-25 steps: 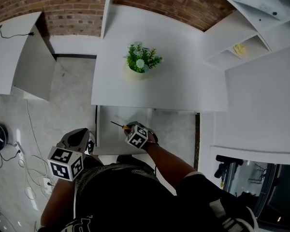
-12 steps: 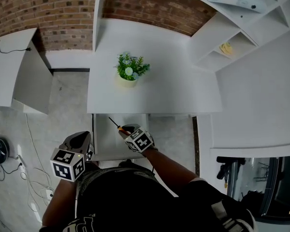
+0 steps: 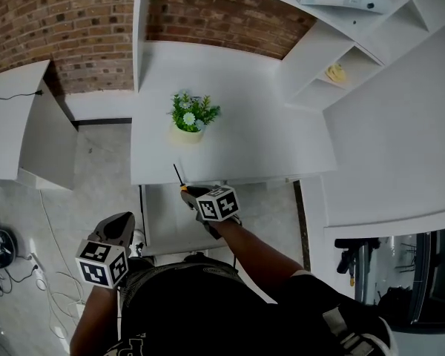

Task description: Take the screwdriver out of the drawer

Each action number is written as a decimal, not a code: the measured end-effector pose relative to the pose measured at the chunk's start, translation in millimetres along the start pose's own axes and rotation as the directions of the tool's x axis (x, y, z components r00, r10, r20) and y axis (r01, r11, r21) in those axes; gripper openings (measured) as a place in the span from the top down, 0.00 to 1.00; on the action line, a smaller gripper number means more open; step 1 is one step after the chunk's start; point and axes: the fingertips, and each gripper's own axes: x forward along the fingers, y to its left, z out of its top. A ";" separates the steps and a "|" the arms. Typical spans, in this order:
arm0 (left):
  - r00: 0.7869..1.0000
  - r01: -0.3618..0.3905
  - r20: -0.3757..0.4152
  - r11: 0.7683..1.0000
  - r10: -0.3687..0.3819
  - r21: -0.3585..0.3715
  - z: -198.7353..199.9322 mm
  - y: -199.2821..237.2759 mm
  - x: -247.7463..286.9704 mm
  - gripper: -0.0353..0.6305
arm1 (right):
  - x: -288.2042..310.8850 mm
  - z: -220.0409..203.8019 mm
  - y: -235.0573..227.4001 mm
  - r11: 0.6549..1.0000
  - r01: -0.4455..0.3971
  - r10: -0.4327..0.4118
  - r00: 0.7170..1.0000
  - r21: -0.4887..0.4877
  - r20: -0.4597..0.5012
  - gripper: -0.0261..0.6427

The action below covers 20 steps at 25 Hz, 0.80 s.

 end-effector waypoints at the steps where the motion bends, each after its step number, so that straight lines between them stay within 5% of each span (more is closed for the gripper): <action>1: 1.000 -0.001 0.002 1.000 0.001 0.000 0.2 0.3 -0.9 0.92 | 0.1 4.1 -3.5 1.000 0.002 -0.003 1.000 0.027 0.008 0.83; 12: 0.999 -0.022 0.023 1.000 0.022 -0.007 4.0 11.4 -9.5 0.92 | 14.5 36.2 -37.6 0.985 0.047 -0.050 0.999 0.167 0.010 0.83; 20: 0.999 -0.037 0.019 0.999 0.038 -0.025 -2.9 19.7 -14.7 0.92 | 34.8 54.6 -64.4 0.989 0.150 -0.151 0.983 -0.016 -0.103 0.83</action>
